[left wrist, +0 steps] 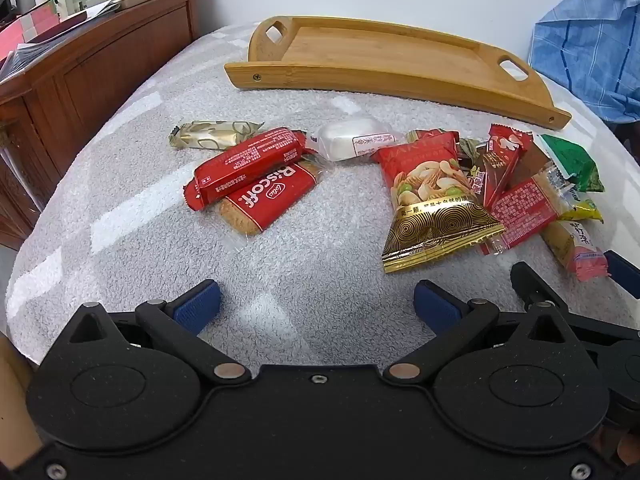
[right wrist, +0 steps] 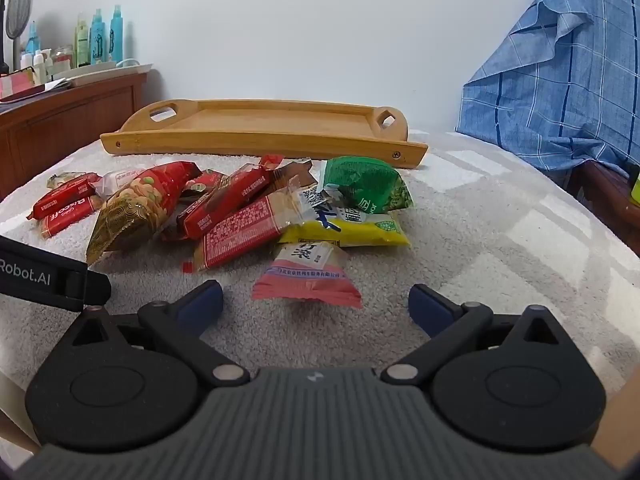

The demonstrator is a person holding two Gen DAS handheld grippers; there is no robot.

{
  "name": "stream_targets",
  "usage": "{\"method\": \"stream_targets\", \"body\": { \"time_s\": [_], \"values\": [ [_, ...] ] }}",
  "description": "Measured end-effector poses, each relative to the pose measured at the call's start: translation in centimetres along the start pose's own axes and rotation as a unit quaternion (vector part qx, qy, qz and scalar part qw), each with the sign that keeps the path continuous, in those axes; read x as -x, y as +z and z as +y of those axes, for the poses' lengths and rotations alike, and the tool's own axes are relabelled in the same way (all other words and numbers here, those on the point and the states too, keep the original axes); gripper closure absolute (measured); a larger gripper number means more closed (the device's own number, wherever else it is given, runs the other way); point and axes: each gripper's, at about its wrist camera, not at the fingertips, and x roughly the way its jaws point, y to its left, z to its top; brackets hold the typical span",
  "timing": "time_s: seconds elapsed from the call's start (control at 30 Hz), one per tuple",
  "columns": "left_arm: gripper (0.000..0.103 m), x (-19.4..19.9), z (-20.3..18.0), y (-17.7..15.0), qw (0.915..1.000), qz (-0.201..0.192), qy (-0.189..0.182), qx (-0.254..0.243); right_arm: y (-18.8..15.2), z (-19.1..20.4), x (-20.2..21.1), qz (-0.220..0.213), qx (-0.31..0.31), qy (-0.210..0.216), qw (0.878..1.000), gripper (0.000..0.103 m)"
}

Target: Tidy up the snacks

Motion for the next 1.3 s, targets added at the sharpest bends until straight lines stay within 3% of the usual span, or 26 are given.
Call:
{"method": "stream_targets", "body": {
  "time_s": [1.3],
  "values": [
    [0.0, -0.01, -0.03, -0.01, 1.0, -0.002, 0.004, -0.003, -0.17, 0.15, 0.01, -0.007, 0.004, -0.003, 1.0, 0.0]
  ]
}}
